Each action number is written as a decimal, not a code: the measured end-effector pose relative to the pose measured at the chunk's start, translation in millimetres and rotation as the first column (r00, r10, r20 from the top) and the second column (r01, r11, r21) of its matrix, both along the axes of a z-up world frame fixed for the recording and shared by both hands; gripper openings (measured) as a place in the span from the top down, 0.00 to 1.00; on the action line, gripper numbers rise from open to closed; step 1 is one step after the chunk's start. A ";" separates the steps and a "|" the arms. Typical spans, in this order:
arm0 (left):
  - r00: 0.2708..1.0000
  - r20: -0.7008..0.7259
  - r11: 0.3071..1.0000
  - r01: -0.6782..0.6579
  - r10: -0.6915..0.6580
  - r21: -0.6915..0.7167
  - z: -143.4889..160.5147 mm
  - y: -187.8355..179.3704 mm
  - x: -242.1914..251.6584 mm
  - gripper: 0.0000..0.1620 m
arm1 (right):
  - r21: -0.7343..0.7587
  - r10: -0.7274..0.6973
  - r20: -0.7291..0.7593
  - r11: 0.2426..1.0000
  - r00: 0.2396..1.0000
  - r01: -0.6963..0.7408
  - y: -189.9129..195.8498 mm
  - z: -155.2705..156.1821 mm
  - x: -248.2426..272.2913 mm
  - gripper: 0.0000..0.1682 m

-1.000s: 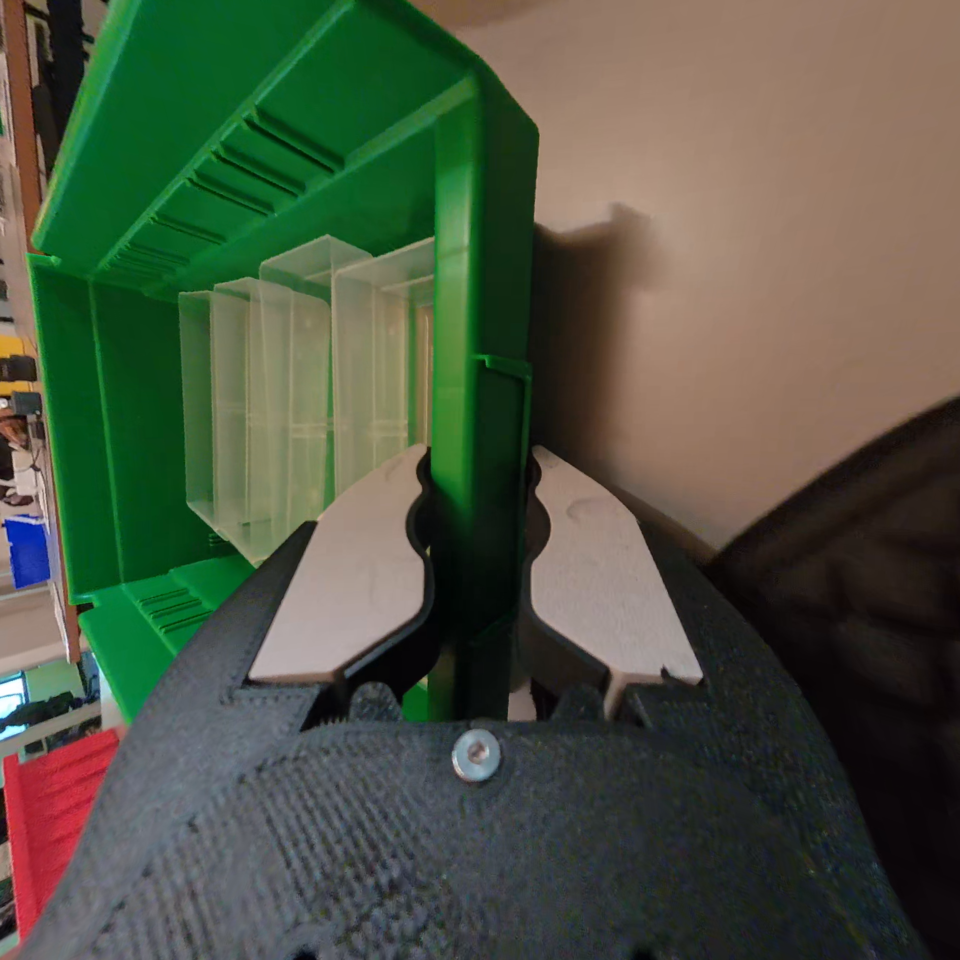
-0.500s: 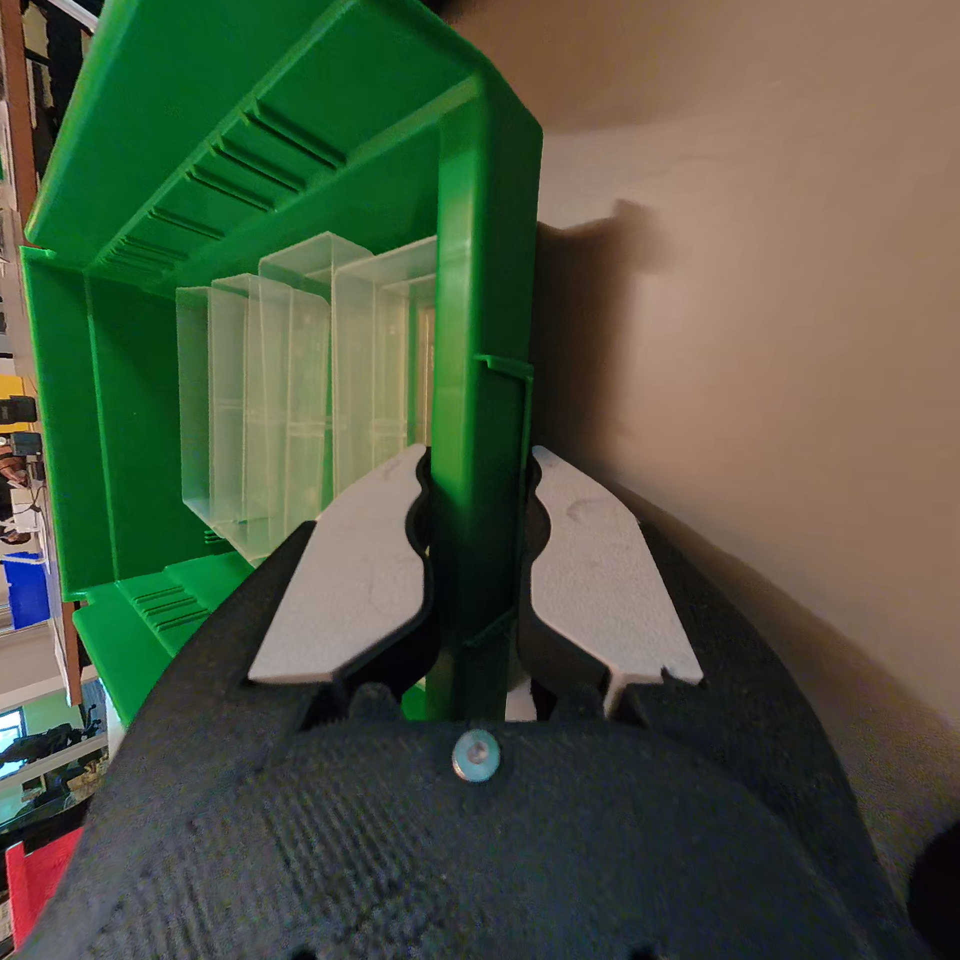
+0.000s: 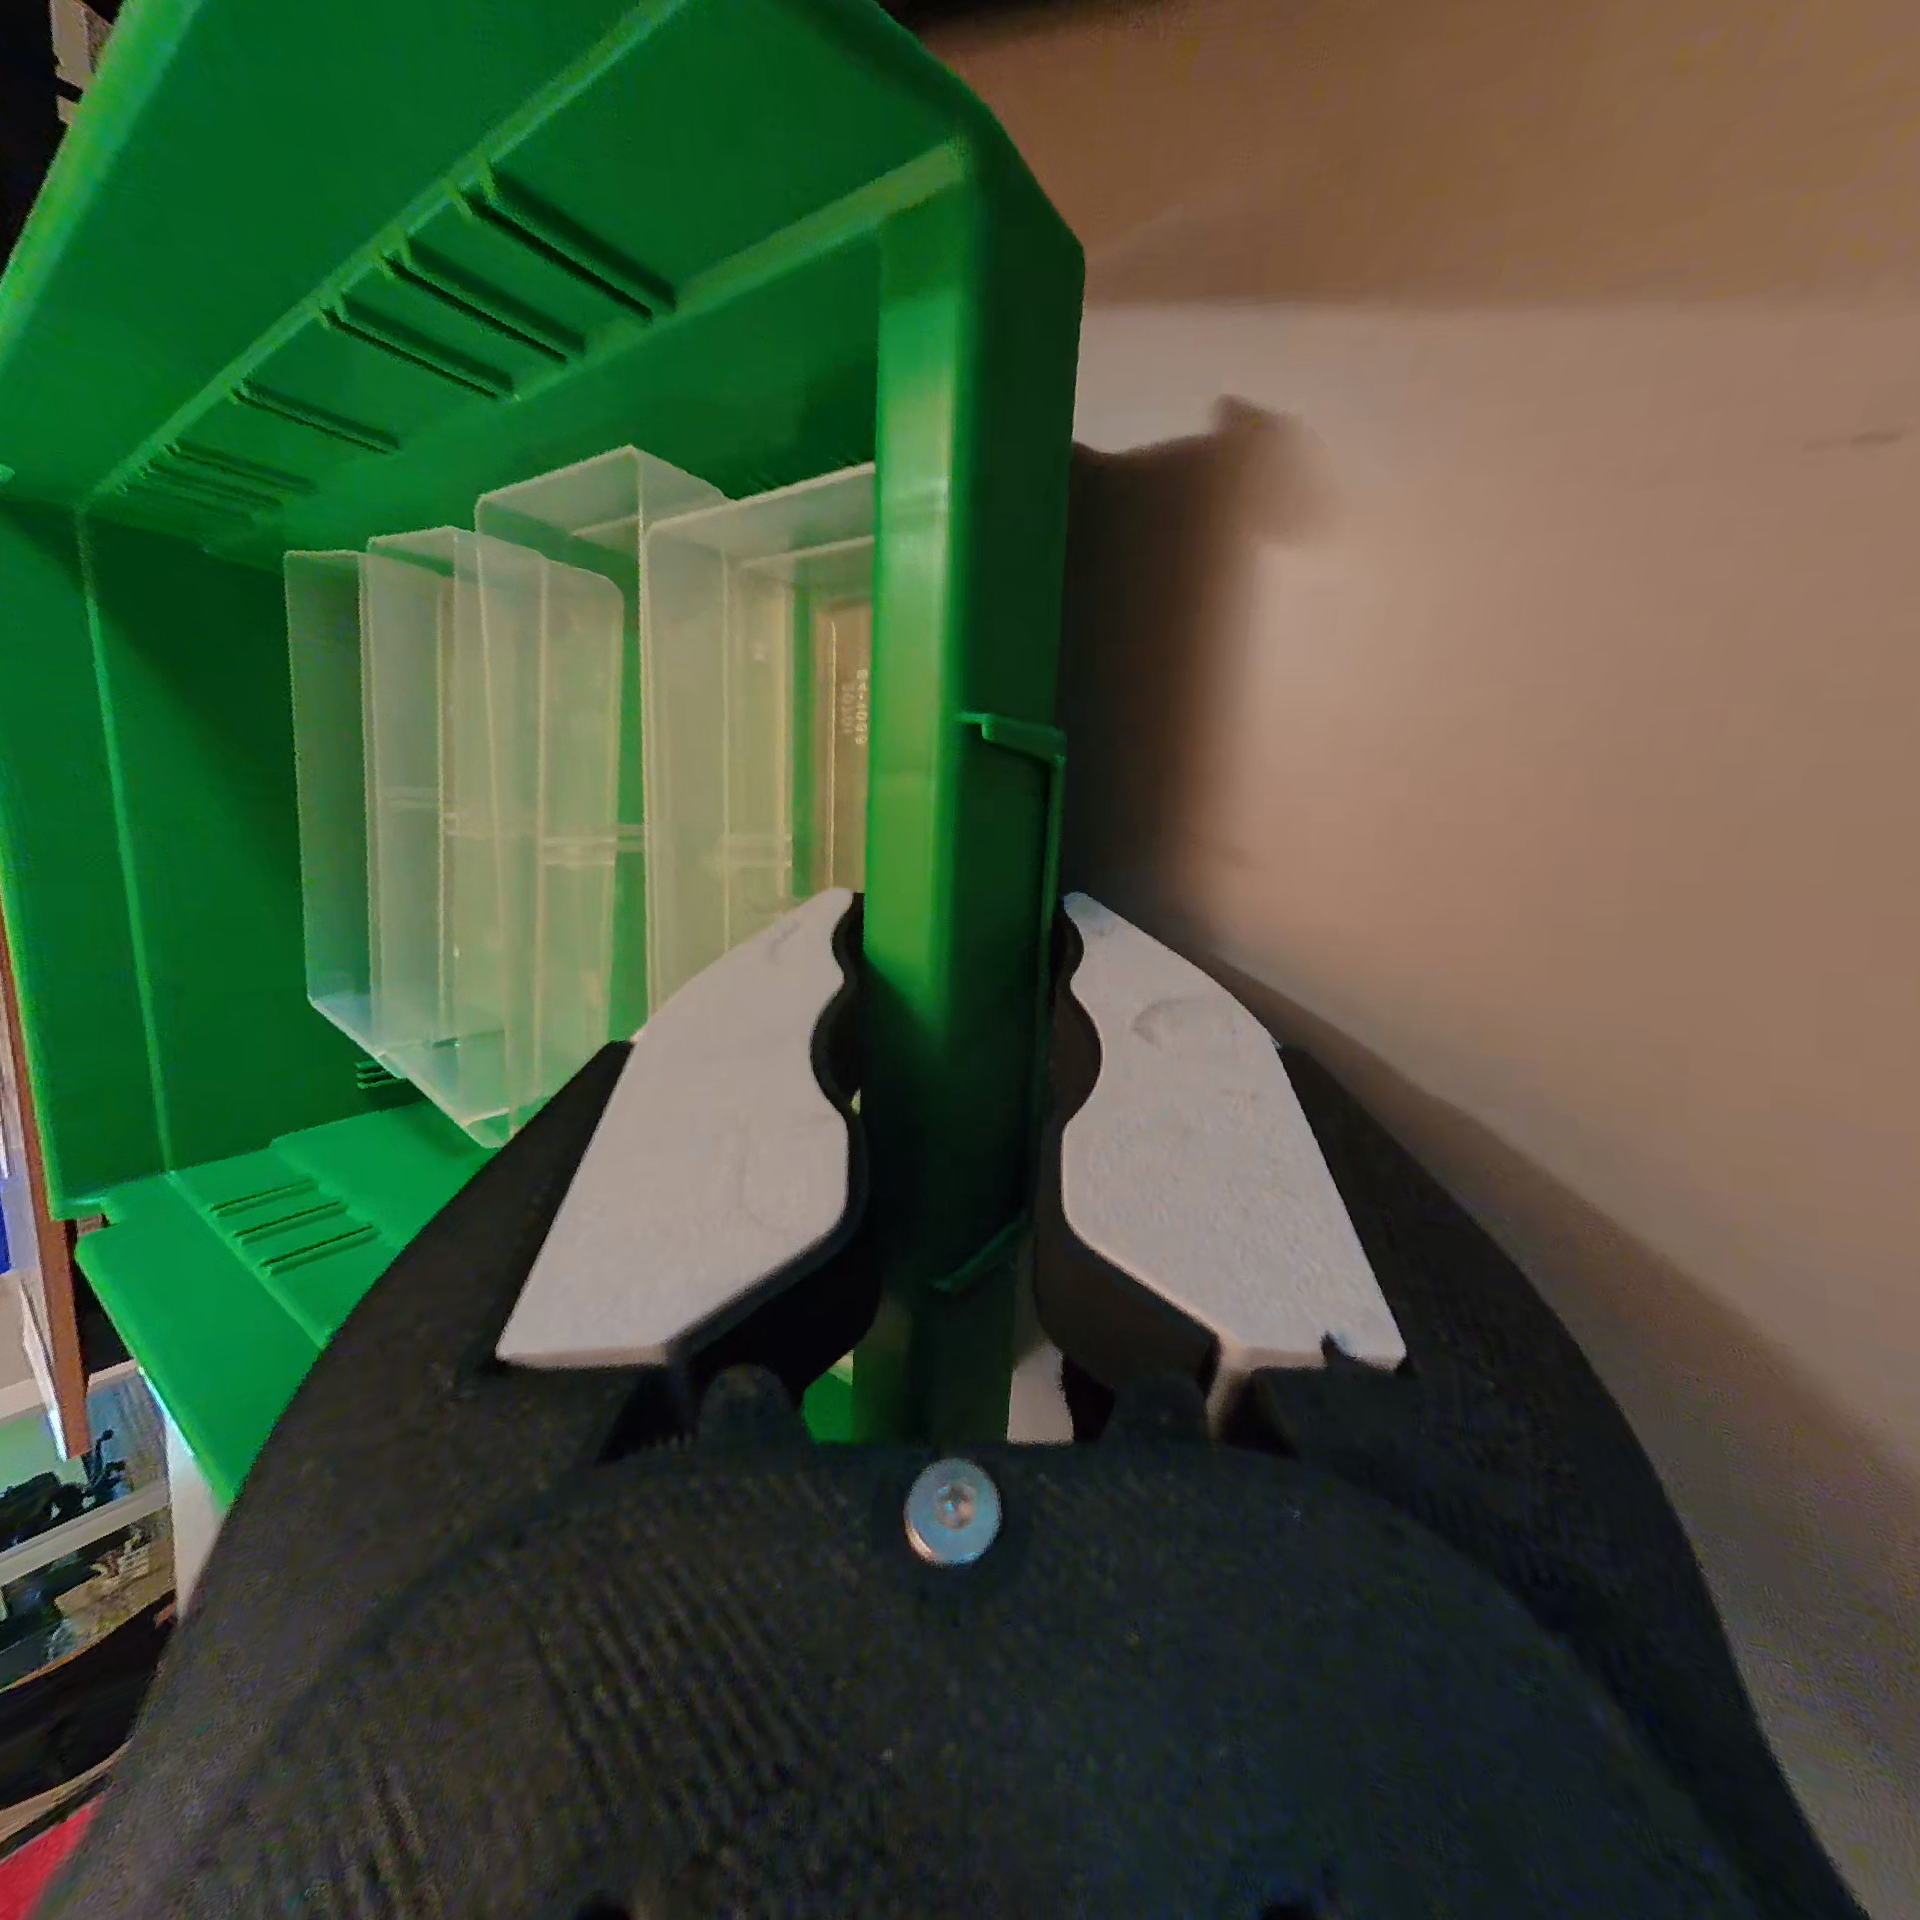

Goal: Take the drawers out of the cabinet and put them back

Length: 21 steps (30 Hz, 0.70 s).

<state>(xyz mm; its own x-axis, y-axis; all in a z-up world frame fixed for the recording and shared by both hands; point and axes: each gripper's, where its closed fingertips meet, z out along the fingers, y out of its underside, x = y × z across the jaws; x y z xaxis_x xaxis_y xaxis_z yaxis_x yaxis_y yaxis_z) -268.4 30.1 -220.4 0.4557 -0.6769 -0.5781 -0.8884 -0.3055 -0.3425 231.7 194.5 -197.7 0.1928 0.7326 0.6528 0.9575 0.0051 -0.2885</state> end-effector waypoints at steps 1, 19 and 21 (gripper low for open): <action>1.000 0.004 1.000 -0.001 0.001 0.001 0.0 2.3 -0.3 0.80 | -0.066 -0.026 -0.091 0.998 0.995 0.020 -7.5 8.2 -3.7 0.61; 1.000 0.008 0.998 -0.006 0.006 0.062 2.2 14.4 3.6 0.79 | -0.033 0.117 -0.898 0.944 0.425 -0.328 -20.4 199.5 -150.1 1.00; 1.000 0.015 0.998 -0.015 0.014 0.063 2.2 14.1 3.4 0.79 | -0.048 0.122 -0.898 0.928 0.424 -0.369 -21.0 191.9 -153.5 1.00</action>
<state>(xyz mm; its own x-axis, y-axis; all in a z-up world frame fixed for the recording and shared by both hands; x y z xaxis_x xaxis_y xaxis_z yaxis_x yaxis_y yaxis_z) -265.0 44.3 -218.2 0.4739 -0.6321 -0.6131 -0.8789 -0.2958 -0.3743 78.2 173.5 -5.8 0.3513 0.9330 0.0776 0.1653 0.0198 -0.9860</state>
